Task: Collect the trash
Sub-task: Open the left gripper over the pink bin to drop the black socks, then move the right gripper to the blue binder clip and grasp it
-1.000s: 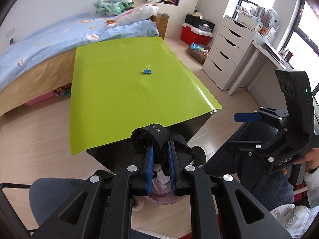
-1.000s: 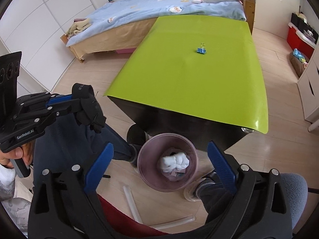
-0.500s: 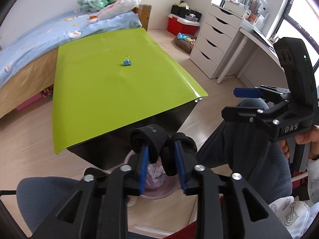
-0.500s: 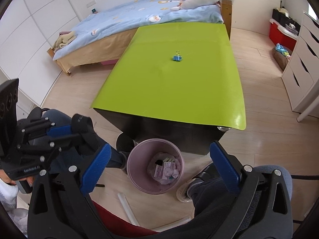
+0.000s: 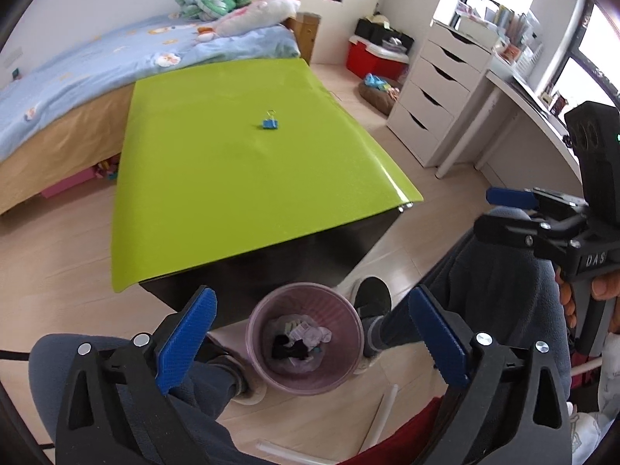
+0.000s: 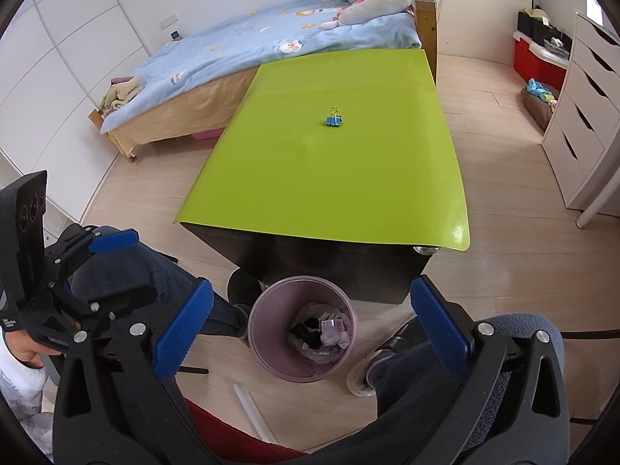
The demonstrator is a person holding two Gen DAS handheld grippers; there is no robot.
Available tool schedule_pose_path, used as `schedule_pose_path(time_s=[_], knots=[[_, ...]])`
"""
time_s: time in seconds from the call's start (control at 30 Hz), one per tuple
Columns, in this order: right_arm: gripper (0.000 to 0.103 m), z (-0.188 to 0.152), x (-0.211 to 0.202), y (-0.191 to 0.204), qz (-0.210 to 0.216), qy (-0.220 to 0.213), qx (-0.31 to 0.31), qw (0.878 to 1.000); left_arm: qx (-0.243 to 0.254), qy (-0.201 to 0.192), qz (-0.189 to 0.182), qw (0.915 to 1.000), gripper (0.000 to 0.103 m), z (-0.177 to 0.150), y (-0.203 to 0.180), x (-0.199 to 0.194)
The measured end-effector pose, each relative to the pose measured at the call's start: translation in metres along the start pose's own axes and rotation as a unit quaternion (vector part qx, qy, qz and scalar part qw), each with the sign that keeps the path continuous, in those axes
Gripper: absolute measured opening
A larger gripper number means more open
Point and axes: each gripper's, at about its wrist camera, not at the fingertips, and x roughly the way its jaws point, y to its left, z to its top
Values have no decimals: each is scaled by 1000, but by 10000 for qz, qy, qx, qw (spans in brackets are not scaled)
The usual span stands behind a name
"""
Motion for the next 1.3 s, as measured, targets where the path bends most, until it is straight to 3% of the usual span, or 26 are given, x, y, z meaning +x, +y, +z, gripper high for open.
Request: schedule_pose_path(time_s=[0.53,0.87,1.3], knots=[[100,25,14,8,171,4,11,9999,-305,-164,316,9989,96,24,32,-7],[100,104,50,6,90,112,-36,9999,-379,-308,311,9983,96,48,49,1],[100,210,162,-10,-187,807,114,9965,-453,-267,346,9980,96,66,67,15]])
